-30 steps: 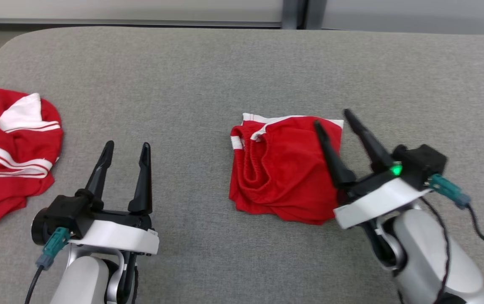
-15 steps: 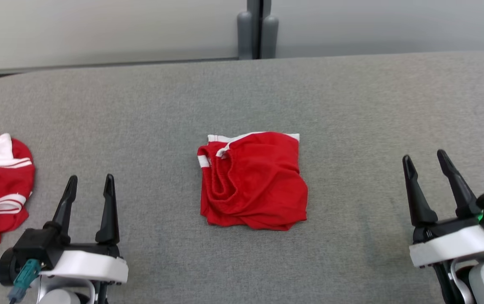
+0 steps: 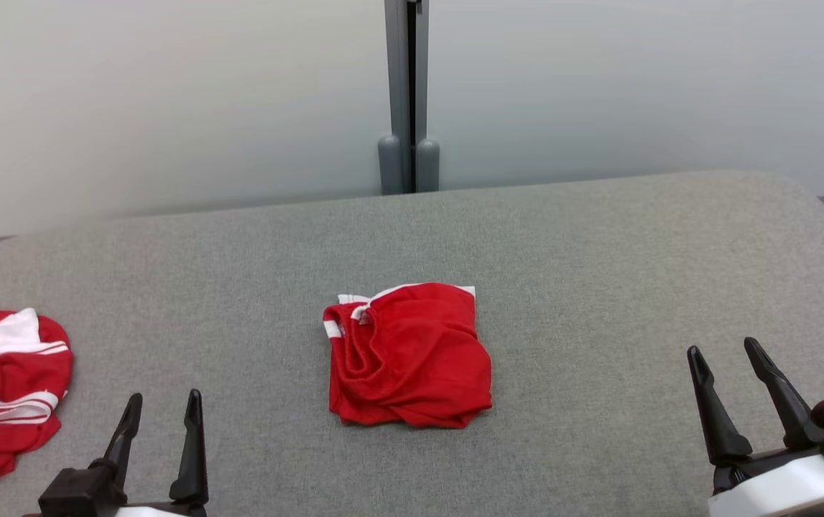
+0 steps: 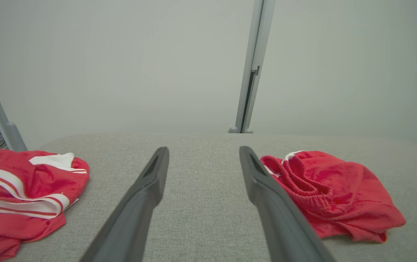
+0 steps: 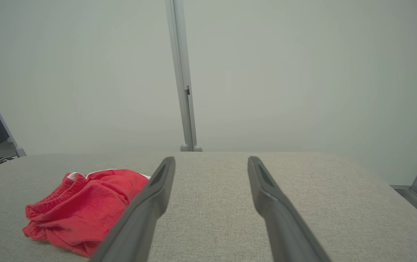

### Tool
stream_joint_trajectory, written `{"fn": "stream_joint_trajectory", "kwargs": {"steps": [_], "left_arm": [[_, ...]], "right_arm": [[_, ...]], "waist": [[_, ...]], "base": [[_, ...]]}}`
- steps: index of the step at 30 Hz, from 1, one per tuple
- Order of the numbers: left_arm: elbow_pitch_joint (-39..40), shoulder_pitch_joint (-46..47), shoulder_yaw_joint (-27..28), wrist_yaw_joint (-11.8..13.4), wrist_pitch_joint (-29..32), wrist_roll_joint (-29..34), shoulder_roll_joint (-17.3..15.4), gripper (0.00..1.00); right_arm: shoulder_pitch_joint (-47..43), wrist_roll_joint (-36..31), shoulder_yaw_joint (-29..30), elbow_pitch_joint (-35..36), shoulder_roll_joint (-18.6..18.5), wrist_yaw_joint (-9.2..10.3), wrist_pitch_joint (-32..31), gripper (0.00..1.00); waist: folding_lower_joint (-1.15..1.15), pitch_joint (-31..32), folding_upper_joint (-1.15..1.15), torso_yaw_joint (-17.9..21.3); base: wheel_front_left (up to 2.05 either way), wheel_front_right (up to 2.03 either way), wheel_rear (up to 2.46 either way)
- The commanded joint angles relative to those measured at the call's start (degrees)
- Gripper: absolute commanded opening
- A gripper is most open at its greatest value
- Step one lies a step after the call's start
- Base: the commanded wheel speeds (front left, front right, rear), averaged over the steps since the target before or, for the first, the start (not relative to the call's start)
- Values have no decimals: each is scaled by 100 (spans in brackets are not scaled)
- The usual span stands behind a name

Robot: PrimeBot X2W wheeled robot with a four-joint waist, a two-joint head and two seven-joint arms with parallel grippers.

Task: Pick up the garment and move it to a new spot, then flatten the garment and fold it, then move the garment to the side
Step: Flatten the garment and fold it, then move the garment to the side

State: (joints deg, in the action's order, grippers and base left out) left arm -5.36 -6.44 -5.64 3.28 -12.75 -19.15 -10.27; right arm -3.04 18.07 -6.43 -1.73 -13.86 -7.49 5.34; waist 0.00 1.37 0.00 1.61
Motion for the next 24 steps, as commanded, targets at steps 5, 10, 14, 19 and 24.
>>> {"fn": "stream_joint_trajectory", "kwargs": {"steps": [5, 10, 14, 19, 24], "left_arm": [[171, -213, -30, 141, 126, 83, -78, 100], [288, -255, -51, 198, 203, 73, -89, 100], [346, -292, -67, 242, 243, 79, -90, 100], [404, -327, -91, 289, 282, 92, -100, 100], [485, -237, -131, 324, 326, 106, -113, 100]], "right_arm": [[-172, 58, 7, 142, -73, 1, -123, 100], [-223, 72, 44, 197, -78, 1, -159, 100], [-239, 102, 42, 185, -59, 1, -214, 100], [-233, 93, 33, 179, -48, 1, -239, 100], [-227, 103, 103, 184, -16, 1, -245, 100]], "waist": [[0, 197, 0, 50], [0, 206, 0, 34], [0, 214, 0, 35], [0, 209, 0, 38], [0, 132, 0, -63]], "base": [[0, 0, 0], [0, 0, 0], [0, 0, 0], [0, 0, 0], [0, 0, 0]]}}
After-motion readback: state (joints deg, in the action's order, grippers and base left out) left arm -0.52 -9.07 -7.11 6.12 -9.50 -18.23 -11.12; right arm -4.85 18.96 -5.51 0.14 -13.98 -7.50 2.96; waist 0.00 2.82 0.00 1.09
